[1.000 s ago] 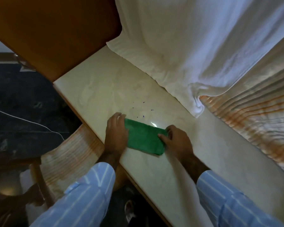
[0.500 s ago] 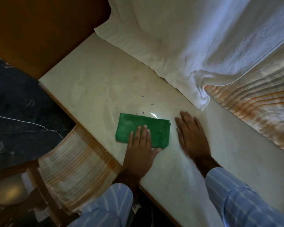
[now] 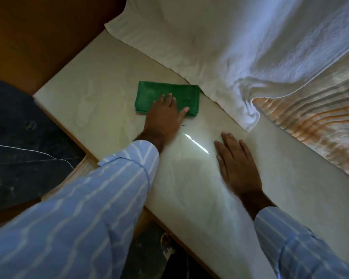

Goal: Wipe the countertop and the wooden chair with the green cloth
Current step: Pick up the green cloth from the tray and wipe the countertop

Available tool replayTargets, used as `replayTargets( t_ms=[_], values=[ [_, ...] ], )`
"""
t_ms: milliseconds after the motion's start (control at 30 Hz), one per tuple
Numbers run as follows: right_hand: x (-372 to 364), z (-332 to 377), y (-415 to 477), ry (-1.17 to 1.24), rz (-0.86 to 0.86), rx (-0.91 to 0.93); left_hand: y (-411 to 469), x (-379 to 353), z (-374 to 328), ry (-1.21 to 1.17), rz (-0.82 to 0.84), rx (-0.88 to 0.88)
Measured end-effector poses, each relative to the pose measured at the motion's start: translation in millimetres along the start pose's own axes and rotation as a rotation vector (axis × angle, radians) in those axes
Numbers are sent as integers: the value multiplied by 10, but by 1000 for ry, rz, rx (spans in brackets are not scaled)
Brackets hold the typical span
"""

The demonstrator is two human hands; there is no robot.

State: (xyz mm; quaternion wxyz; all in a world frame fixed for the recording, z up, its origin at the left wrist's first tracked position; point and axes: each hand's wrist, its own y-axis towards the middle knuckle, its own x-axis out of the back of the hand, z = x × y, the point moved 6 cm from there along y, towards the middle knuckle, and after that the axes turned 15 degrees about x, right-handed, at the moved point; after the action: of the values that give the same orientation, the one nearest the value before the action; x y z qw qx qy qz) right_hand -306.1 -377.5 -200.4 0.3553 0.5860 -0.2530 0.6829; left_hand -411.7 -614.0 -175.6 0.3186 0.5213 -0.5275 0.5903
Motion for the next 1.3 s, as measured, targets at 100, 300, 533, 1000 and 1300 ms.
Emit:
replayTargets(
  t_ms=[100, 300, 533, 1000, 1300],
  values=[
    [25, 21, -8, -8, -38, 15, -63, -3, 52, -31, -20, -32],
    [73, 42, 3, 19, -32, 5, -747, -190, 147, -73, -9, -69],
    [115, 81, 1, 20, -2, -26, -1929, -435, 460, -134, 89, -104],
    [25, 252, 3, -75, 19, -96, -1200, -276, 516, -71, -22, -42],
    [70, 247, 14, -55, 10, -106, -290, 39, 565, -28, -89, 148]
  ],
)
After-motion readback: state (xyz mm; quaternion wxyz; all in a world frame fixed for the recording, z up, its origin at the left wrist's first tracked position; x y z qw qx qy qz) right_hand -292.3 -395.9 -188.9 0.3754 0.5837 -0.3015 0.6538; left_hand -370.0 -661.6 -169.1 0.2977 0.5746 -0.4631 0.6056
